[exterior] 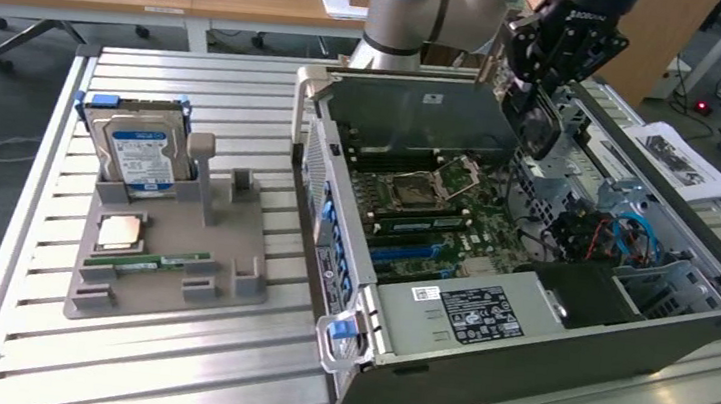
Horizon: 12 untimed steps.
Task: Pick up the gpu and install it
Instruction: 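Pick up the gpu and move the gpu toward the slot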
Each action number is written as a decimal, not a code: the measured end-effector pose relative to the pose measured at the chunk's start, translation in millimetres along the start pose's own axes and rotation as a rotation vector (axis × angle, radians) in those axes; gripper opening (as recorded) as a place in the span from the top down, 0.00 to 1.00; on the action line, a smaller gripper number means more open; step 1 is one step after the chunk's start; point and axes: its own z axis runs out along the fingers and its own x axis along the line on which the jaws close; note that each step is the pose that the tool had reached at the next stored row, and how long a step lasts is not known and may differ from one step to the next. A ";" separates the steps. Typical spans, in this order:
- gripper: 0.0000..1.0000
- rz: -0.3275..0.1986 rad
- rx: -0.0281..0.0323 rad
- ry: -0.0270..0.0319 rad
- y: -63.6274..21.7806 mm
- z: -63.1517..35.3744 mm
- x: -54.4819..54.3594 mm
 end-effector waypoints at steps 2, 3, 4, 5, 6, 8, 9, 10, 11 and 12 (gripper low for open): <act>0.73 0.000 -0.0003 -0.0001 0.0 0.2 -6.2; 0.73 0.000 -0.0002 -0.0001 0.0 0.2 -9.2; 0.73 0.000 -0.0001 0.0000 0.1 0.3 -12.2; 0.73 0.000 -0.0002 0.0000 0.1 0.4 -15.0; 0.73 0.000 -0.0001 0.0000 0.1 0.4 -16.7; 0.73 0.000 -0.0001 0.0000 0.1 0.4 -17.6; 0.73 0.000 0.0000 0.0000 0.1 0.4 -17.6; 0.73 0.000 -0.0001 0.0000 0.1 0.4 -17.6; 0.73 0.000 -0.0001 0.0000 0.1 0.4 -17.6; 0.73 0.000 -0.0001 0.0000 0.1 0.4 -17.6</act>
